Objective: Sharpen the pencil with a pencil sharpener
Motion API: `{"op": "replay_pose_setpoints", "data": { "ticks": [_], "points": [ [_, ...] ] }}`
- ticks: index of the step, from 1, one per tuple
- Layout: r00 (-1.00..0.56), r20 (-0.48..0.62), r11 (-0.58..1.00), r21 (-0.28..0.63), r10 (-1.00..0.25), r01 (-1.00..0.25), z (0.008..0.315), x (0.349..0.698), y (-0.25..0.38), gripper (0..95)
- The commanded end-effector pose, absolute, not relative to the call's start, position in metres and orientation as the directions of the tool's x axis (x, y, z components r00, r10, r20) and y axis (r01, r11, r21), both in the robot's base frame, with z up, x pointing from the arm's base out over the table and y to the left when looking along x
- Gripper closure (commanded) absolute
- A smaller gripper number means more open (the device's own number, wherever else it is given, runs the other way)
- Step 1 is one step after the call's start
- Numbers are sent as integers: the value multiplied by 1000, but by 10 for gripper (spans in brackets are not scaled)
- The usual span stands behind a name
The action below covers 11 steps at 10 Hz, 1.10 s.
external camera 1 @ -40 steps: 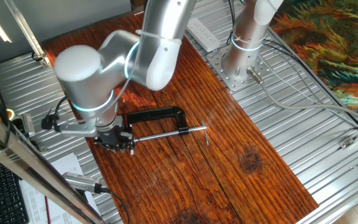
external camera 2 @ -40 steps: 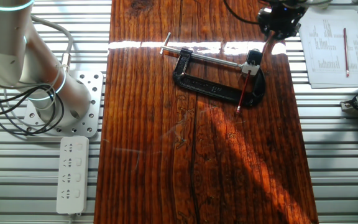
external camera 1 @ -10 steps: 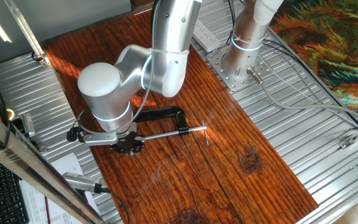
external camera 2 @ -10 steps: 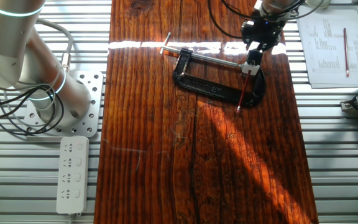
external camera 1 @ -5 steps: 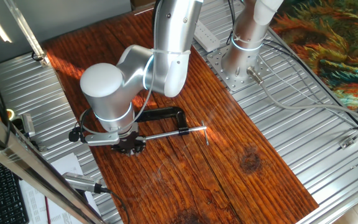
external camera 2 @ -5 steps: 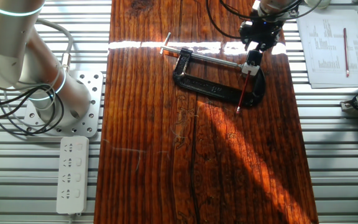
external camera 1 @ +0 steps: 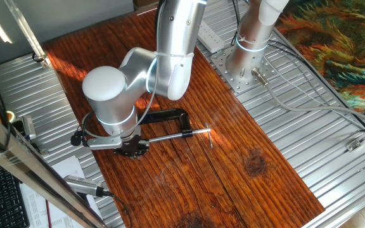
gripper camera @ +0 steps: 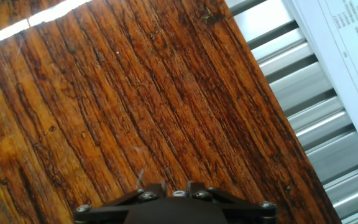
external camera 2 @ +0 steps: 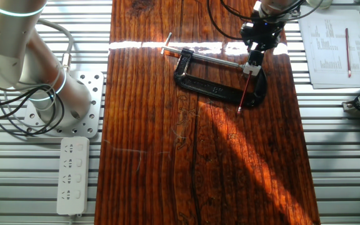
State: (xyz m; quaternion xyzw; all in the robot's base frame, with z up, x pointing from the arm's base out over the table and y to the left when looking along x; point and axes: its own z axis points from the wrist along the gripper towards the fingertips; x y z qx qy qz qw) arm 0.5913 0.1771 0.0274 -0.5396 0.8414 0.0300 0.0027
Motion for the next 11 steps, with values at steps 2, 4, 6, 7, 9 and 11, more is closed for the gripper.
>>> {"op": "replay_pose_setpoints", "data": {
  "ticks": [2, 4, 6, 7, 9, 11],
  "points": [
    [-422, -35, 420, 48, -906, -906, 28, 591, 177, 950],
    [-423, -23, 422, 43, -906, -906, 28, 594, 179, 950],
    [-421, -6, 420, 36, -907, -907, 26, 597, 180, 950],
    [-424, -6, 423, 37, -906, -905, 22, 599, 180, 950],
    [-416, -2, 415, 37, -910, -909, 22, 601, 178, 950],
    [-410, 1, 410, 38, -912, -911, 24, 605, 175, 950]
  ]
}}
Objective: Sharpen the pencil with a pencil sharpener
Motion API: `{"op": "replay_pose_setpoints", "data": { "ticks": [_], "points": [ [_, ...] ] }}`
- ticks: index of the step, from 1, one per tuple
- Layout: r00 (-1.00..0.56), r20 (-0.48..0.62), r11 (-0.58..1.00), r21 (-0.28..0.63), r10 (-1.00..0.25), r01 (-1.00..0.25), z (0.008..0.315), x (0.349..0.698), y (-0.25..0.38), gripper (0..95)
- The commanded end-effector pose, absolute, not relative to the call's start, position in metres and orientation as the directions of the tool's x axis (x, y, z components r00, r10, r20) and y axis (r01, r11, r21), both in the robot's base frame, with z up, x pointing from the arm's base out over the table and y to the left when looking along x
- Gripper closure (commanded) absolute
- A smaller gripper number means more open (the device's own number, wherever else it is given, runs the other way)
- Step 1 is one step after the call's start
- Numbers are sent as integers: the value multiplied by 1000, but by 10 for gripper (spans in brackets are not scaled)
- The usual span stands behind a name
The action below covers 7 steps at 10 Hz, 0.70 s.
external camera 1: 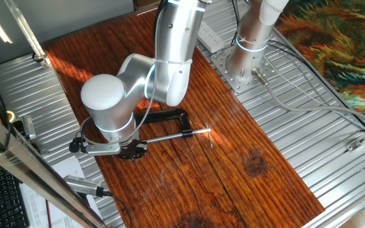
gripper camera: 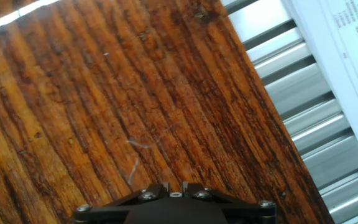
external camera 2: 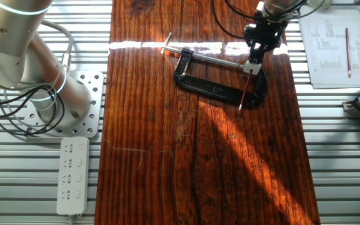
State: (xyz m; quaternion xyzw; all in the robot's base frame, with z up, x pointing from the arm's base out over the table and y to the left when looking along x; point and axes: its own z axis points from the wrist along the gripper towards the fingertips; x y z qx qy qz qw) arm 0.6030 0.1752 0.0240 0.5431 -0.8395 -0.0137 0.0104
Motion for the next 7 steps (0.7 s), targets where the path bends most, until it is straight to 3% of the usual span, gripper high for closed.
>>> {"op": "replay_pose_setpoints", "data": {
  "ticks": [1, 7],
  "points": [
    [-411, 2, 411, 37, -912, -911, 24, 607, 175, 950],
    [-409, 3, 409, 36, -913, -912, 24, 616, 170, 950]
  ]
}}
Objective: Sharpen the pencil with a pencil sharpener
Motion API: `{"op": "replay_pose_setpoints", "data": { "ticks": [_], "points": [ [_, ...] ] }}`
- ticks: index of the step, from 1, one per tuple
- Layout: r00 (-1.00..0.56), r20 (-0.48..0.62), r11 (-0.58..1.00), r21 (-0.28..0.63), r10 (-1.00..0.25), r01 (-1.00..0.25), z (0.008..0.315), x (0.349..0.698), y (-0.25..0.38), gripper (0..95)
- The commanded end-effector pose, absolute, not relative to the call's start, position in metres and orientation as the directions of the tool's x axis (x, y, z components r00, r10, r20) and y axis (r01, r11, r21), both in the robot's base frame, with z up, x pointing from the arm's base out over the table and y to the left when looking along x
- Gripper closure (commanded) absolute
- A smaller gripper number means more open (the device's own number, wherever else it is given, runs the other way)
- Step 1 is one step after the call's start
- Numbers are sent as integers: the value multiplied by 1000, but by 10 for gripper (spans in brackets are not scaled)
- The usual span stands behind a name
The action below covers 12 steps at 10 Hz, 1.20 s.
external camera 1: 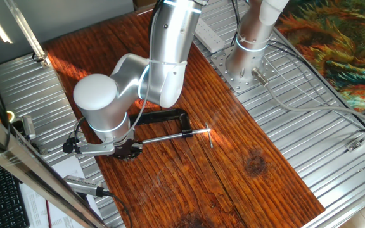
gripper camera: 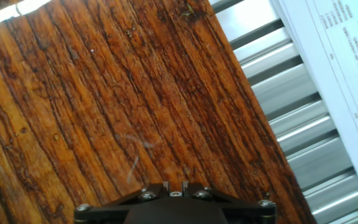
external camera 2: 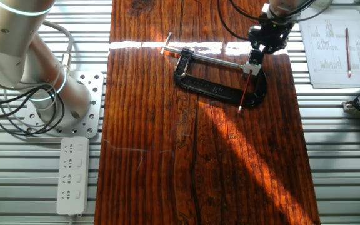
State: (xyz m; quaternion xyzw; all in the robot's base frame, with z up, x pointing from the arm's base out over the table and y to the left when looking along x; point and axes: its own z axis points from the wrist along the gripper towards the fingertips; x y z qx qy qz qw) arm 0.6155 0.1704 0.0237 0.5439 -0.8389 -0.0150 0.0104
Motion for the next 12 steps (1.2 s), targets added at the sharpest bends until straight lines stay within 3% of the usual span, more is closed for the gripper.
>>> {"op": "replay_pose_setpoints", "data": {
  "ticks": [1, 12],
  "points": [
    [-409, 2, 408, 36, -913, -912, 24, 618, 170, 950],
    [-397, 24, 398, 41, -917, -917, 37, 638, 163, 950]
  ]
}}
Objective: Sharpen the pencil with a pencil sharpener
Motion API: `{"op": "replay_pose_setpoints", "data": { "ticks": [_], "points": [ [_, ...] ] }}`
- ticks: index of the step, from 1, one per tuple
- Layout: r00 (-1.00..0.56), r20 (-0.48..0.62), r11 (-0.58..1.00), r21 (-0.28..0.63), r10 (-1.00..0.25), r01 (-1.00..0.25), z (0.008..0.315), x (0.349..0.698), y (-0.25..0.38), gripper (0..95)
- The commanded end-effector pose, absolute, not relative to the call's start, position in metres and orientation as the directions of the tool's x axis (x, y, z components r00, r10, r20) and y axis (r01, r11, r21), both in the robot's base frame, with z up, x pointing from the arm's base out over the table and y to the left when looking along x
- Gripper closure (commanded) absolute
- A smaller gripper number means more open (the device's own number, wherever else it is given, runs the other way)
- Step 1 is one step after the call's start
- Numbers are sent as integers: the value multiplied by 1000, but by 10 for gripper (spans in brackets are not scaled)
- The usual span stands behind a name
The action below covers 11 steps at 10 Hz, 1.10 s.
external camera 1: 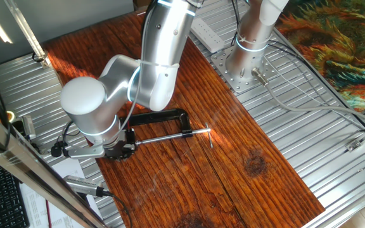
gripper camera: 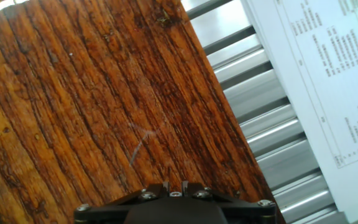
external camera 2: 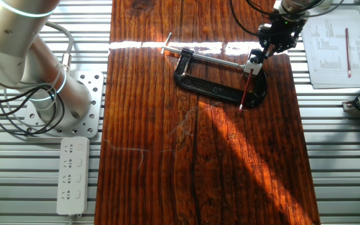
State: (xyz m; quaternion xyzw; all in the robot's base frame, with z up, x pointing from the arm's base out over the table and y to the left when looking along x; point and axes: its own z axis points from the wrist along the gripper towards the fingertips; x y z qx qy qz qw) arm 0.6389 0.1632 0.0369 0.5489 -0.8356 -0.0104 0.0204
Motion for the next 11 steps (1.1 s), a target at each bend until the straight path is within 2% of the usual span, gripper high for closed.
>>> {"op": "replay_pose_setpoints", "data": {
  "ticks": [1, 11],
  "points": [
    [-399, 21, 399, 43, -917, -916, 38, 639, 164, 950],
    [-397, 21, 398, 42, -917, -916, 47, 640, 166, 950]
  ]
}}
